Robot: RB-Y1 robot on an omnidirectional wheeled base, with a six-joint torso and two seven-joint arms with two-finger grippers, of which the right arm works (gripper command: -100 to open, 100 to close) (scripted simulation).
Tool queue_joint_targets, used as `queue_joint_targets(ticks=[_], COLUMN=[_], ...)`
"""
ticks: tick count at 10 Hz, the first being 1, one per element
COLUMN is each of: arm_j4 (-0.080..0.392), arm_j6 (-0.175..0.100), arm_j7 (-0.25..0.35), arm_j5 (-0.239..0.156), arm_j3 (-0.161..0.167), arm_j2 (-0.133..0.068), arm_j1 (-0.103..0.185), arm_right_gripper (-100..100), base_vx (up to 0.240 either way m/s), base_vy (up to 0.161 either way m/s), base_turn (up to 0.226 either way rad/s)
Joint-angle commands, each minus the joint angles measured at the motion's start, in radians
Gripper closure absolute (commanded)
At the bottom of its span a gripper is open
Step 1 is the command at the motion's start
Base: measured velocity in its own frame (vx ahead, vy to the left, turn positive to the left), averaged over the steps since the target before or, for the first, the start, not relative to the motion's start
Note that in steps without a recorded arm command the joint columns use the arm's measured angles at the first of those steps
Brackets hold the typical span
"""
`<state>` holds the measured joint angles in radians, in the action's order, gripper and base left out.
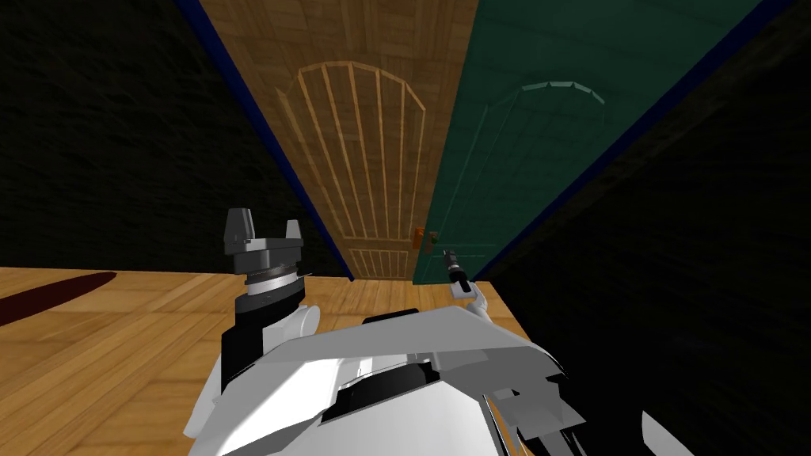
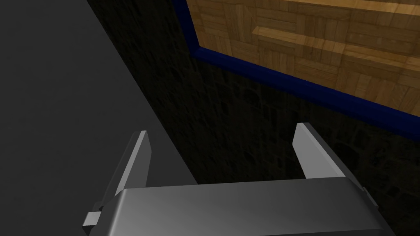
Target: Pull the door open
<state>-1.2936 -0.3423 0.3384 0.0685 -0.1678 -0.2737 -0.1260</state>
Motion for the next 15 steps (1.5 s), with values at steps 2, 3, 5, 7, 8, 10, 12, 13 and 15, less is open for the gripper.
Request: queue_joint_targets(ticks=[2, 3, 5, 7, 8, 10, 12, 13, 15], arm_j4=[-0.024, -0.018, 0.014, 0.034, 0.037, 0.038, 0.033, 0.029, 0.033], arm_j6=[-0.005, -0.002, 0.001, 0.002, 0.002, -0.001, -0.005, -0.006, -0.004], arm_j7=[0.015, 0.011, 0.002, -0.006, -0.008, -0.012, -0.014, -0.015, -0.013], arm_j5=[0.004, 0.003, -0.004, -0.007, -0.007, -0.006, -0.003, -0.001, -0.003], arm_j3=[0.031, 0.023, -0.017, -0.037, -0.037, -0.029, -0.011, -0.002, -0.008], arm_j2=[0.002, 0.000, -0.013, -0.016, -0.014, -0.006, 0.006, 0.012, 0.005], arm_j1=[-0.004, -0.003, -0.017, -0.015, -0.010, 0.007, 0.030, 0.040, 0.034], arm_right_gripper=[-100, -100, -100, -100, -100, -100, -100, -100, 100], base_vx=[-0.199, -0.092, -0.013, 0.073, 0.150, 0.205, 0.204, 0.219, 0.043], base_vy=[0.061, 0.023, -0.069, -0.088, -0.065, 0.020, 0.034, 0.063, 0.015], base_turn=[0.068, 0.011, -0.166, -0.064, 0.003, 0.078, 0.128, 0.157, 0.001])
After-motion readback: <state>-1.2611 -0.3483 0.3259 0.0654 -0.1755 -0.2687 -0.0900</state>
